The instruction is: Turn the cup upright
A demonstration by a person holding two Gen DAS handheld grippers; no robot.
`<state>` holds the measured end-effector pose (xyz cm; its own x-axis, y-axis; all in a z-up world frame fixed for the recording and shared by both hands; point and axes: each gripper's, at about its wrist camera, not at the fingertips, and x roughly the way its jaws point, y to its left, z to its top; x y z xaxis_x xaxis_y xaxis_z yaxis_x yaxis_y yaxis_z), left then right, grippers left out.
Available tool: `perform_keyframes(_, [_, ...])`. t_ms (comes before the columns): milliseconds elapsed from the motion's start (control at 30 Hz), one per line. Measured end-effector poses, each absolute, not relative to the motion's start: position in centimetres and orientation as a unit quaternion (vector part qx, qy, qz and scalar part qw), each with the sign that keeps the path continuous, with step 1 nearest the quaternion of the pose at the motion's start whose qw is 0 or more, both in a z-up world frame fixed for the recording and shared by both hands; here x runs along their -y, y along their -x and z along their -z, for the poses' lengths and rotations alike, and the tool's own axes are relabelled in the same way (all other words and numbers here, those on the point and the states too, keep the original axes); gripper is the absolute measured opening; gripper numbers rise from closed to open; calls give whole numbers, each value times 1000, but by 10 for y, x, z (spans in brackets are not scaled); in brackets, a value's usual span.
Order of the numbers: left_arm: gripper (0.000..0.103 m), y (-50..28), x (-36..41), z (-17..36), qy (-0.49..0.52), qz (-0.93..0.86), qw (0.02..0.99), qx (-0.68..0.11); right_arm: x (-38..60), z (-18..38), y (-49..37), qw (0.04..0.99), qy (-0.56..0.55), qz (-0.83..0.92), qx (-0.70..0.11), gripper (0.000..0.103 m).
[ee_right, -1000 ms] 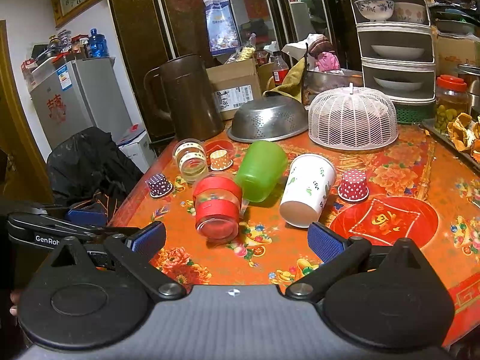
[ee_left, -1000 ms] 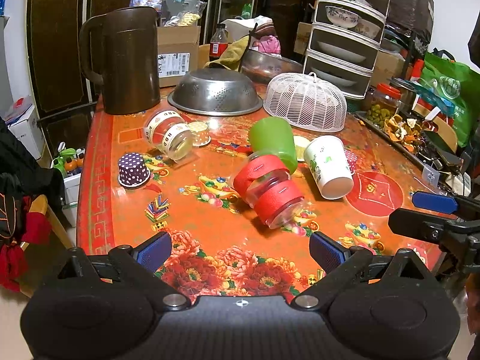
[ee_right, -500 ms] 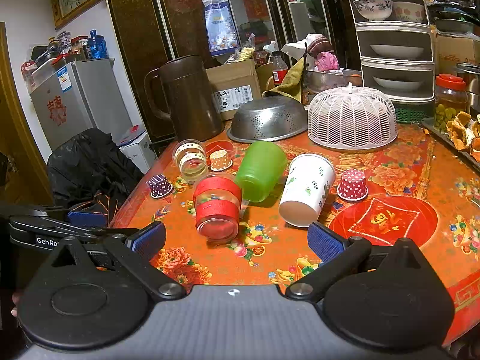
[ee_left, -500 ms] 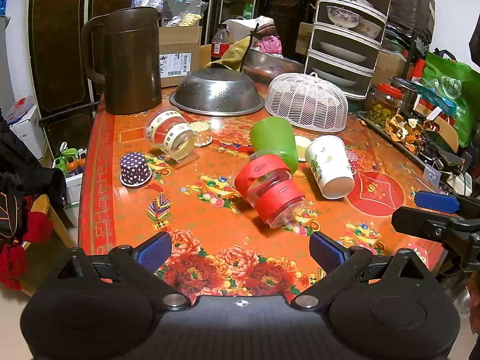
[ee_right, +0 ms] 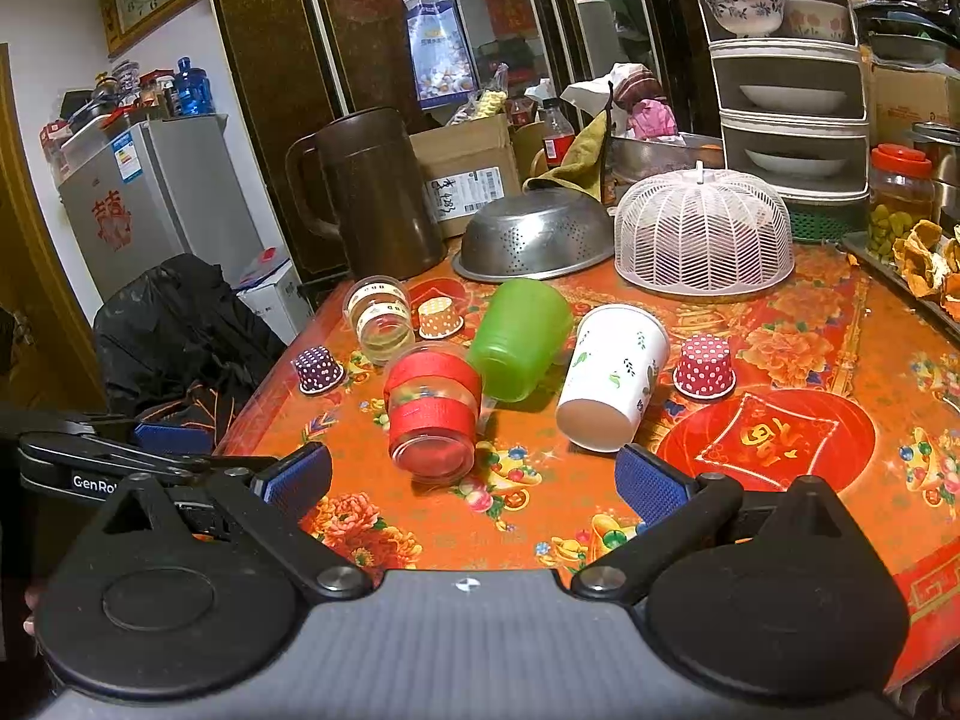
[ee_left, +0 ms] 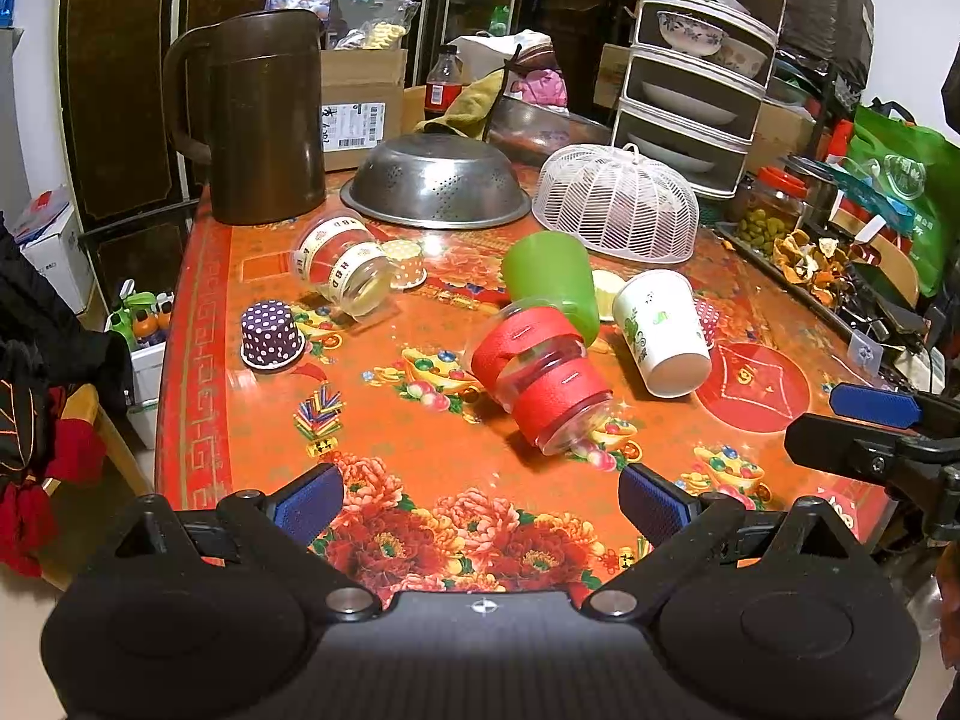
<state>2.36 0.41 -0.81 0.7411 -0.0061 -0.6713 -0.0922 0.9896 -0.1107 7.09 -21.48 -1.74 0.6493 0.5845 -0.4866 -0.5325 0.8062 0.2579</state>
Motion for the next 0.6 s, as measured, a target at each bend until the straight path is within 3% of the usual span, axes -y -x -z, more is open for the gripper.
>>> perform_keyframes(600, [100, -24, -6, 8, 72, -23, 930, -360, 213, 18, -72, 906, -46, -309, -285, 102])
